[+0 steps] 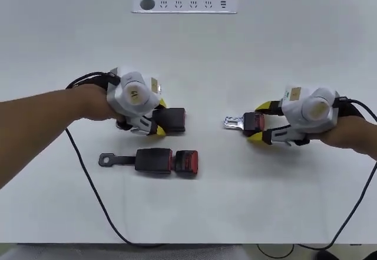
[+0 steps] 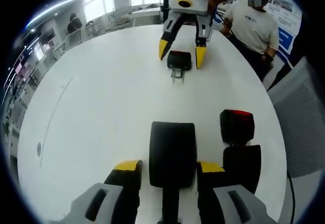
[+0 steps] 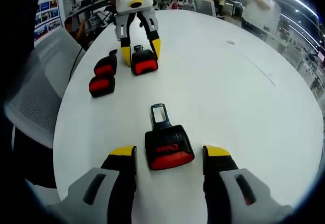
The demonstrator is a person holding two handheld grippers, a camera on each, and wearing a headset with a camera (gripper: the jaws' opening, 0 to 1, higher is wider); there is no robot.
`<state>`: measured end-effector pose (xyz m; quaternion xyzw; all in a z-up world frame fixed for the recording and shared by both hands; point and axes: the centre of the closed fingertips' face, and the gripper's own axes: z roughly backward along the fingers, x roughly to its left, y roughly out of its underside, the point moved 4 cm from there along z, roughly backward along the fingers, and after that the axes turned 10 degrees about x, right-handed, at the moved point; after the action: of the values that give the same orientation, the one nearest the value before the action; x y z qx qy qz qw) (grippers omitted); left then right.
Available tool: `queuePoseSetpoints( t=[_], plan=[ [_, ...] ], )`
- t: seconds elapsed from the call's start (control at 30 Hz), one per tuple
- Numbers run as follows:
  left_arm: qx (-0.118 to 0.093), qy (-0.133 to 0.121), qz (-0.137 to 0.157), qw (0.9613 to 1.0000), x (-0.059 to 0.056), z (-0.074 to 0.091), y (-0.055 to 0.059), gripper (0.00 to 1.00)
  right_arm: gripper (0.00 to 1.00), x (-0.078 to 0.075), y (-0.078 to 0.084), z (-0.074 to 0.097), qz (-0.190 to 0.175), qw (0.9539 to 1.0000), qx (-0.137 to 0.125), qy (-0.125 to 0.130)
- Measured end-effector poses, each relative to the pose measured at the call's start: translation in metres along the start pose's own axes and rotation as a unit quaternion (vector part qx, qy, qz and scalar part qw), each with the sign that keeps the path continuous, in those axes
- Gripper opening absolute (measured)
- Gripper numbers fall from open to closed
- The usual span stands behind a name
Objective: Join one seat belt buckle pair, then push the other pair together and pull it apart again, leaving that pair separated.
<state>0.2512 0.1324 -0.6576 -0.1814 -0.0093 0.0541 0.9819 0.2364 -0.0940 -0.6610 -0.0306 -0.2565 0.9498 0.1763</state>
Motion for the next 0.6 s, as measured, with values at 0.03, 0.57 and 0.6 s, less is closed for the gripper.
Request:
queuePoseSetpoints(
  t=[0.03,0.57,0.6],
  plan=[
    [-0.001,0.001,-0.002,1.0,-0.002,0.0,0.001,0.54,0.62,0.001,-0.002,0.001,-0.011,0.9999,-0.008,-0.003],
    [-0.117,-0.106,0.186,0.9698,-0.009,0.043,0.003,0.81,0.8,0.019,-0.026,0.034,-0.163,0.9732,-0.1,0.128],
    [-0.127,-0.113,0.198,0.9652,-0.008,0.046,0.004,0.82,0.82,0.022,-0.027,0.036,-0.17,0.9709,-0.106,0.131]
  ],
)
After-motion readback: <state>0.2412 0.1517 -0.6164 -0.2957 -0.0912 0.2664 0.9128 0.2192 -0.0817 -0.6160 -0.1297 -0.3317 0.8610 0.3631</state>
